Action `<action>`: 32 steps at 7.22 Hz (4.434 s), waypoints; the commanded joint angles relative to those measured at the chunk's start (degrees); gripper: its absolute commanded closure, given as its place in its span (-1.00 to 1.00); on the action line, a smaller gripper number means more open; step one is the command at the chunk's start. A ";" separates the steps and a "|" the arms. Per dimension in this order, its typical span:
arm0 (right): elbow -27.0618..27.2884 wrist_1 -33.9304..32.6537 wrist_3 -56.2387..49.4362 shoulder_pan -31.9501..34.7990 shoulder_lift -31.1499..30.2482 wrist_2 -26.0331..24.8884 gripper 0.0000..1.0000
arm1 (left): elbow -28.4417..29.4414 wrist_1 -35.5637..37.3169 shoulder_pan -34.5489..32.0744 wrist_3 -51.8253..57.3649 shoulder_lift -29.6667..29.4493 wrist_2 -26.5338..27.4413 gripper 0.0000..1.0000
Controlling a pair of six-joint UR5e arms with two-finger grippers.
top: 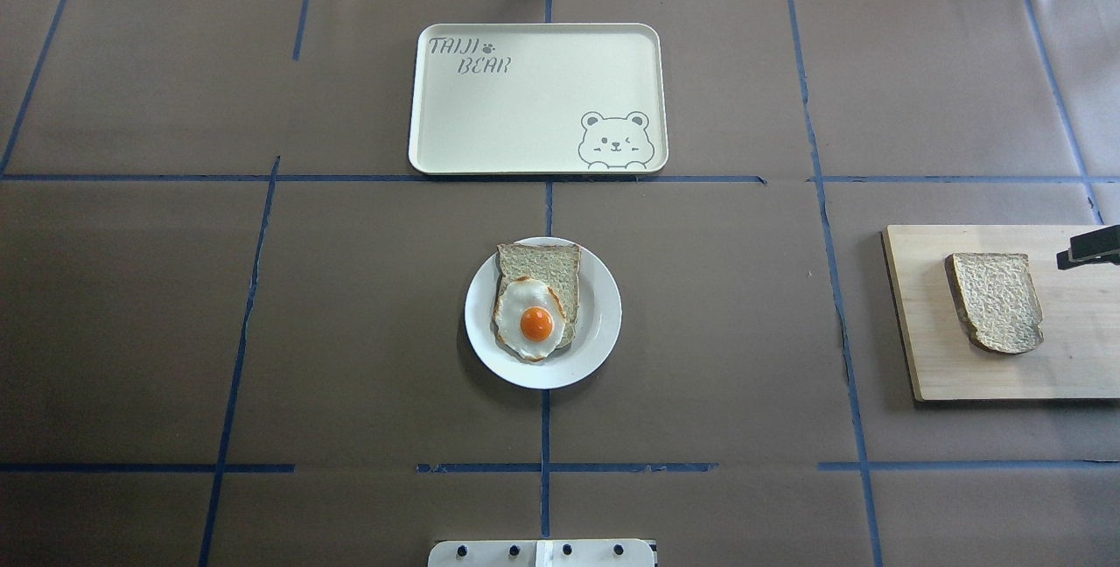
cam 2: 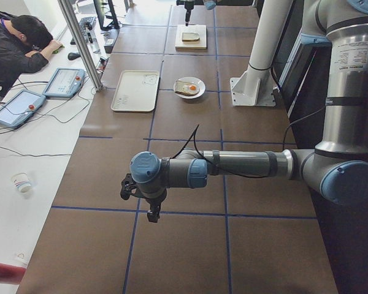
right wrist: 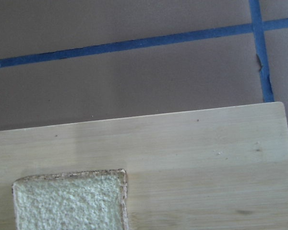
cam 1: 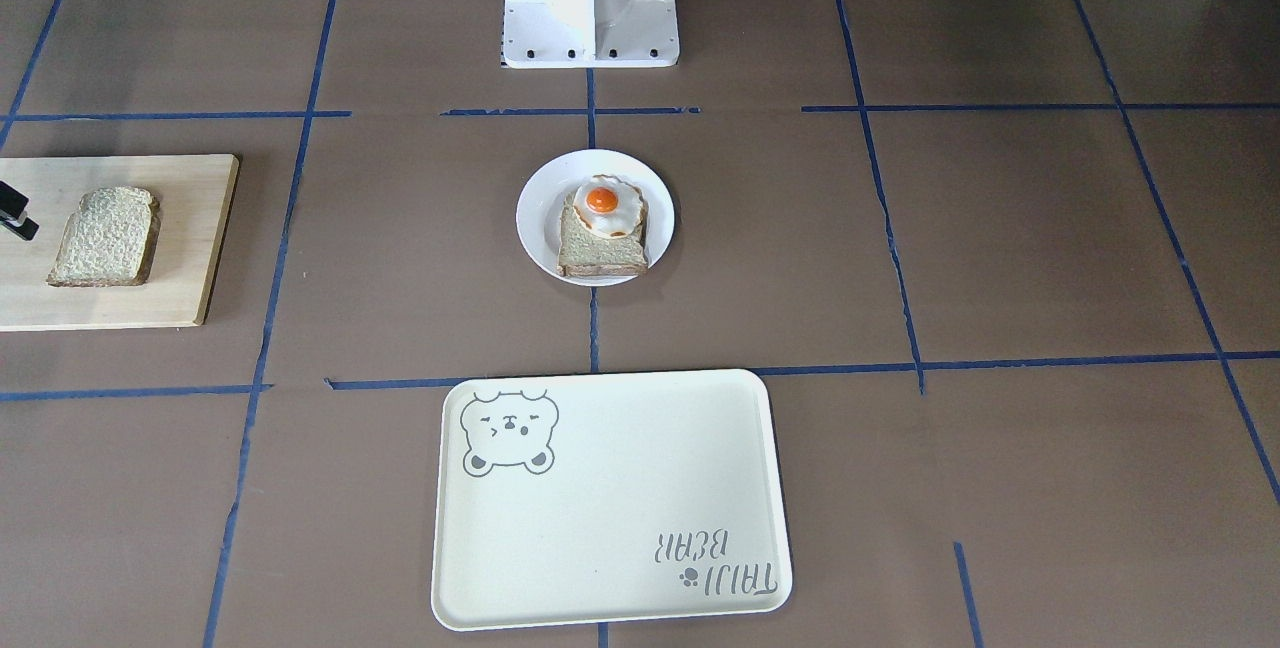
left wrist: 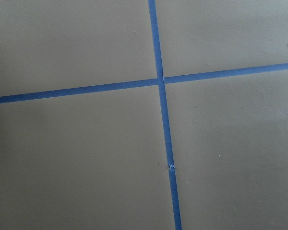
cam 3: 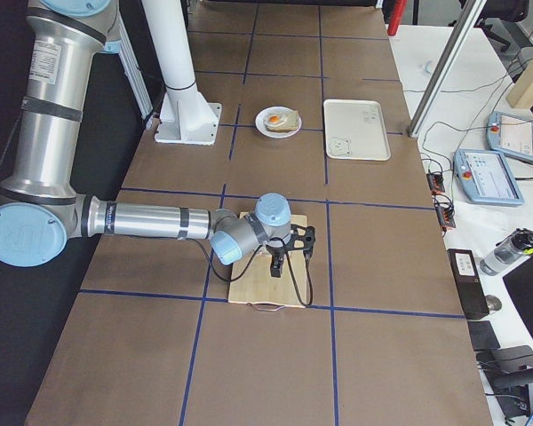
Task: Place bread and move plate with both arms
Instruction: 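Lower the right gripper onto the bread slice on the bamboo board and grasp it, then lift the bread with the right gripper and lay it on the egg toast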
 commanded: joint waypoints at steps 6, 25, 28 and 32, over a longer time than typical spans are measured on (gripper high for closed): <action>-1.36 0.60 1.88 -5.39 0.72 -1.29 -0.46 | -0.43 -0.09 0.09 -0.09 0.29 0.00 -1.00; 1.25 0.60 1.61 -6.09 0.81 -1.20 1.00 | -1.30 0.00 -0.17 -0.09 0.20 -0.09 -1.00; 8.98 0.60 1.96 -2.24 0.63 -1.29 1.00 | -1.66 0.00 -0.17 -0.26 0.20 -0.26 -1.00; 11.73 0.60 28.52 -6.40 18.51 -1.20 1.00 | -1.66 0.00 -0.26 -0.35 0.38 -0.53 -1.00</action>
